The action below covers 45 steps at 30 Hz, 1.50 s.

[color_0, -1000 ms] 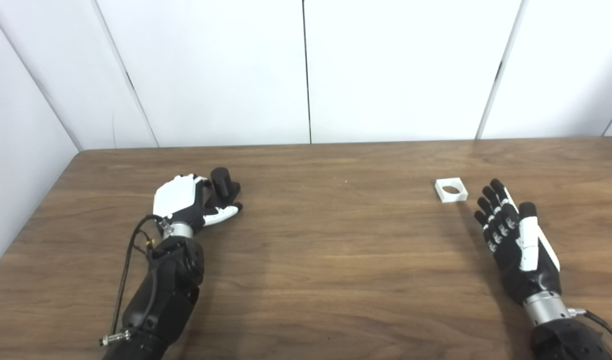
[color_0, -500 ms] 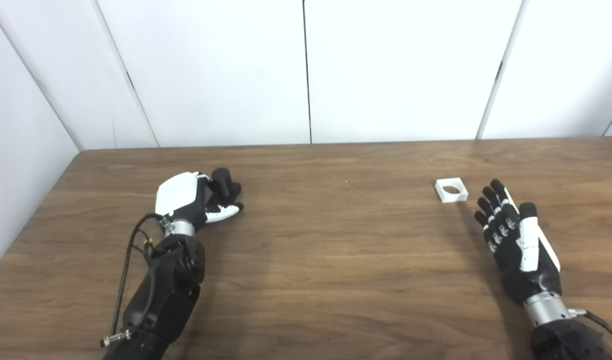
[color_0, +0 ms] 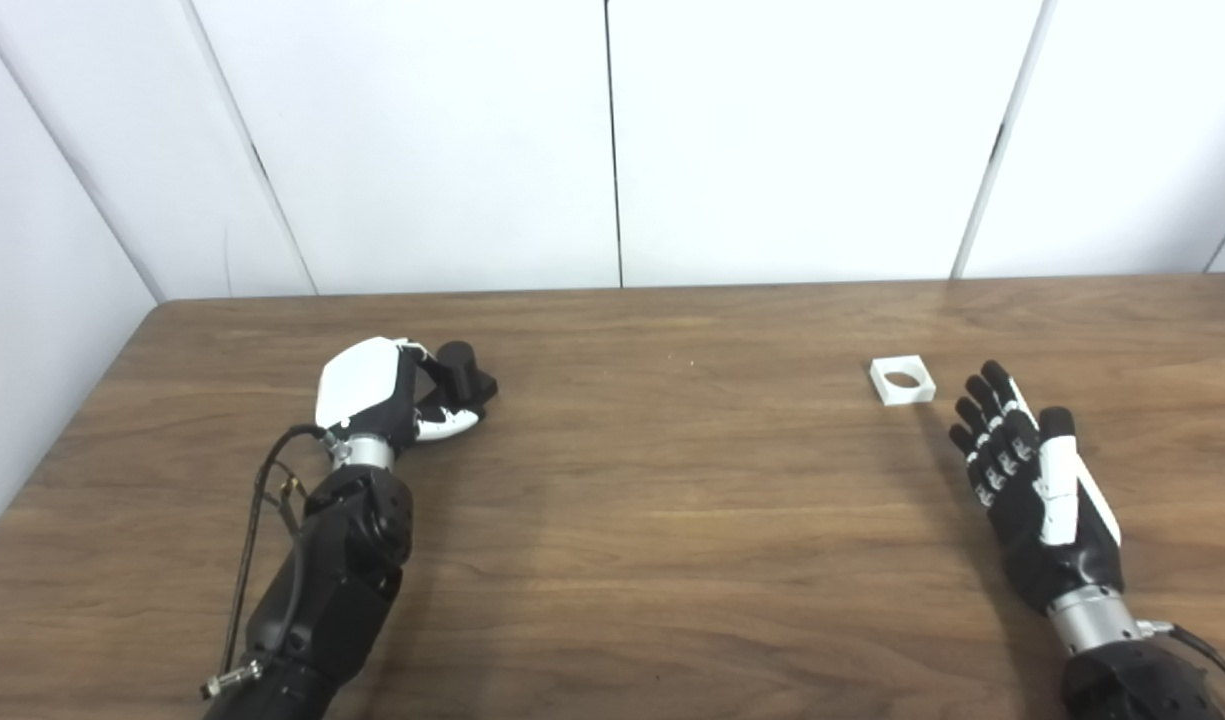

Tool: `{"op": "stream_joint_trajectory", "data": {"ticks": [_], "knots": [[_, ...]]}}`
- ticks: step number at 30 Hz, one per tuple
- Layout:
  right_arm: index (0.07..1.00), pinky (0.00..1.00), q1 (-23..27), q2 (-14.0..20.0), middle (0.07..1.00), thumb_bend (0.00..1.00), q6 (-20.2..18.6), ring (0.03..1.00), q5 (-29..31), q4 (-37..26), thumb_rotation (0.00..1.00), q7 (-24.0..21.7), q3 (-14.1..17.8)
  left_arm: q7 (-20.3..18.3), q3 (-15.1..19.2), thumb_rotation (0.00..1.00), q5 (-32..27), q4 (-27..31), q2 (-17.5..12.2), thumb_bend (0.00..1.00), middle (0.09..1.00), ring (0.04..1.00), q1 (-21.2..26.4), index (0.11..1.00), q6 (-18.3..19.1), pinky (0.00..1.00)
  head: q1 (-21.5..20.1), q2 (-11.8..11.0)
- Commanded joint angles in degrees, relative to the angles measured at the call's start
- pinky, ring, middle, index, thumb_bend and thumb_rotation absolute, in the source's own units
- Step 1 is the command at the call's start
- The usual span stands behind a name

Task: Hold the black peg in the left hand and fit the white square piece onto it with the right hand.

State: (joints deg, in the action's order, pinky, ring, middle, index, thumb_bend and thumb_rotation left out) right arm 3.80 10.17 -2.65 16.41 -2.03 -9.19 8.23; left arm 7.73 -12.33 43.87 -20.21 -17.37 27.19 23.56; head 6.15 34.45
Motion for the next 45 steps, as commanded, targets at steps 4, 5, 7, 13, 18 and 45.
{"op": "stream_joint_trajectory", "data": {"ticks": [4,5,7,13,18,45], "knots": [[1.000,1.00,-1.1,-0.4,1.000,0.67,0.7,1.000,0.3,0.2,1.00,-0.3,-0.1,0.9,0.2,0.07,0.1,0.0,-1.1,0.51,0.890,0.963,0.0,0.489,0.8,0.94,0.2,0.1],[1.000,1.00,-1.1,-0.4,1.000,0.67,0.8,1.000,0.3,0.3,1.00,-0.3,0.0,1.1,0.1,0.07,0.0,0.1,-1.0,0.51,0.889,0.963,0.0,0.488,0.8,0.94,0.2,0.2],[1.000,1.00,-1.1,-0.5,1.000,0.68,0.8,1.000,0.3,0.3,1.00,-0.2,0.0,1.6,0.0,0.07,0.1,0.0,-1.0,0.51,0.890,0.964,-0.1,0.488,0.8,0.94,0.2,0.2],[1.000,1.00,-1.1,-0.5,1.000,0.67,0.3,1.000,0.8,0.1,1.00,-0.3,0.1,2.3,-0.3,0.07,0.2,0.1,-0.7,0.51,0.896,0.967,-0.2,0.487,1.2,0.93,0.2,0.3],[1.000,1.00,-1.0,-0.4,1.000,0.67,0.3,1.000,0.5,0.0,1.00,-0.2,0.0,2.4,0.2,0.07,-1.0,0.8,-0.4,0.51,0.894,0.971,-0.7,0.487,0.5,0.94,0.2,0.4],[1.000,1.00,-1.0,-0.8,1.000,0.68,-1.2,1.000,-0.4,-1.5,1.00,0.3,-0.4,-6.2,-1.1,0.08,-4.1,16.9,2.6,0.51,0.886,0.945,-8.4,0.490,2.7,0.88,0.1,1.7]]}}
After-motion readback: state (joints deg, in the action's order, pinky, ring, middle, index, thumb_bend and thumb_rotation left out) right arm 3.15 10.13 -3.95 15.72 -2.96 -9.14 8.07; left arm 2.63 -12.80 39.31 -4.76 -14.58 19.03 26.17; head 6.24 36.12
